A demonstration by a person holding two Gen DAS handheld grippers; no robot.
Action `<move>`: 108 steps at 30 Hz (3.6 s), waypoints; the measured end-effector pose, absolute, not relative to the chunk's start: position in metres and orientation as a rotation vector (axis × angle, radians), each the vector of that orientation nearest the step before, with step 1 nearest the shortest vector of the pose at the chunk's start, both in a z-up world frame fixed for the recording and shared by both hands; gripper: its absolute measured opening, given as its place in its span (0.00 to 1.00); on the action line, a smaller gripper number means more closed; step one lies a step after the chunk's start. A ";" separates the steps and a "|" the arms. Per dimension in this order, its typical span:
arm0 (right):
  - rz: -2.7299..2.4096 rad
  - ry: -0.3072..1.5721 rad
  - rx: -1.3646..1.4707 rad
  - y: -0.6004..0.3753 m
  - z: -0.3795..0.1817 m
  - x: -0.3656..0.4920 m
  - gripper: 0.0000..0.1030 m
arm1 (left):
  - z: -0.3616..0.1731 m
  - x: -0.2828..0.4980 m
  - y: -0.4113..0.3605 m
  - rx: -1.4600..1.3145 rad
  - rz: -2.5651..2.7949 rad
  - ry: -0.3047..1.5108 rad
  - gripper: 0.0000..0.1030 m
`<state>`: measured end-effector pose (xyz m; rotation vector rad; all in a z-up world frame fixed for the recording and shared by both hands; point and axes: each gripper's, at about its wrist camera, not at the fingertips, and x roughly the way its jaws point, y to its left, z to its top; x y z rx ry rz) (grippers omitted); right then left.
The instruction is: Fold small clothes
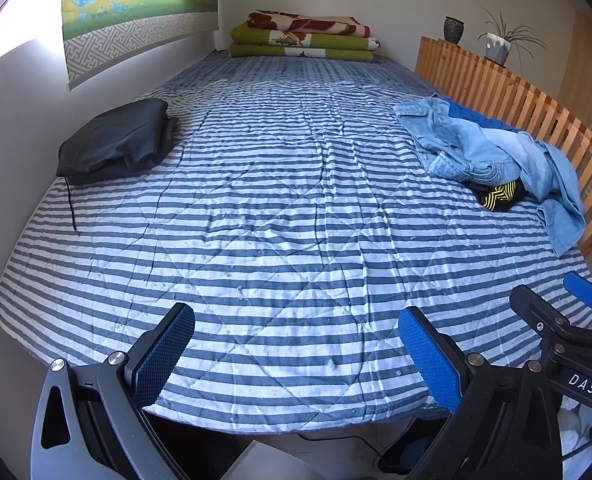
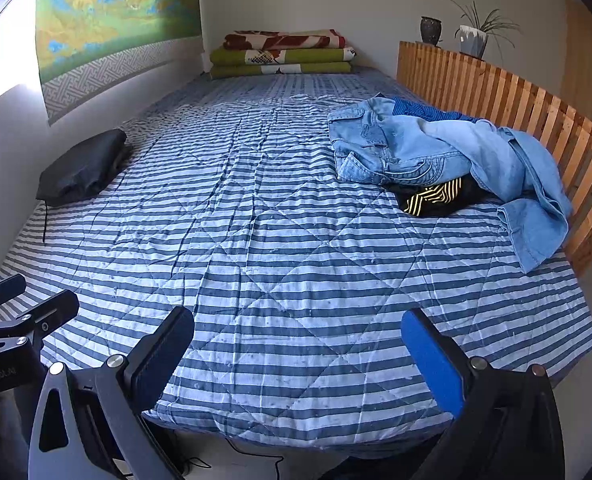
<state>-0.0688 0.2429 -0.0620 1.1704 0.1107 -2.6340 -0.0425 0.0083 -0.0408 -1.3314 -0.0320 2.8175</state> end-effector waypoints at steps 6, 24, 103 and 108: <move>-2.631 0.107 1.177 0.244 -0.064 -0.069 0.99 | -0.042 -0.041 0.012 -1.330 2.815 -0.028 1.00; -2.639 0.118 1.169 0.245 -0.060 -0.071 0.99 | -0.034 -0.038 0.021 -1.308 2.807 -0.009 1.00; -2.896 -0.080 1.623 0.361 -0.085 -0.595 0.09 | -0.131 -0.291 0.008 -1.368 2.739 -0.003 0.90; -2.913 -0.076 1.441 0.355 -0.031 -0.547 0.09 | -0.119 -0.284 0.007 -1.326 2.749 -0.016 0.87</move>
